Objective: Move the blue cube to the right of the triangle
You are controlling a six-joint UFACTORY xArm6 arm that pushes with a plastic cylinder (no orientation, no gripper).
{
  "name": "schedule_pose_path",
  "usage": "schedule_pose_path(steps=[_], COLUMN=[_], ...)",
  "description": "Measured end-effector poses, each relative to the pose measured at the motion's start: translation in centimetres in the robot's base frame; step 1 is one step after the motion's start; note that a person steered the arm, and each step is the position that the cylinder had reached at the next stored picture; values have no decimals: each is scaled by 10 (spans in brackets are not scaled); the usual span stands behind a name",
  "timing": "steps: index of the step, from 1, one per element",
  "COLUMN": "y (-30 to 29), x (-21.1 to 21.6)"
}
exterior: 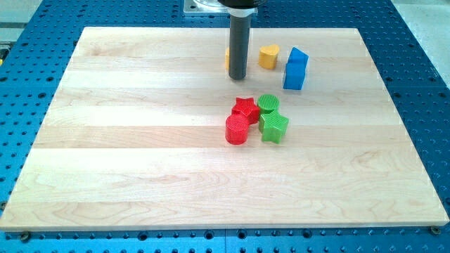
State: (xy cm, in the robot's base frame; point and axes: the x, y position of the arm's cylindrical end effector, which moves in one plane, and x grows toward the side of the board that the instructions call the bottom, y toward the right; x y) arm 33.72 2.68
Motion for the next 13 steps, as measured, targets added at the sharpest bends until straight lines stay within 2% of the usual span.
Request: schedule_pose_path(steps=[1, 2, 3, 4, 5, 6, 8, 9, 10, 12, 13], y=[-2, -17, 3, 81, 130, 132, 105, 124, 188, 191, 163], x=[25, 26, 18, 10, 10, 10, 89, 116, 93, 73, 75])
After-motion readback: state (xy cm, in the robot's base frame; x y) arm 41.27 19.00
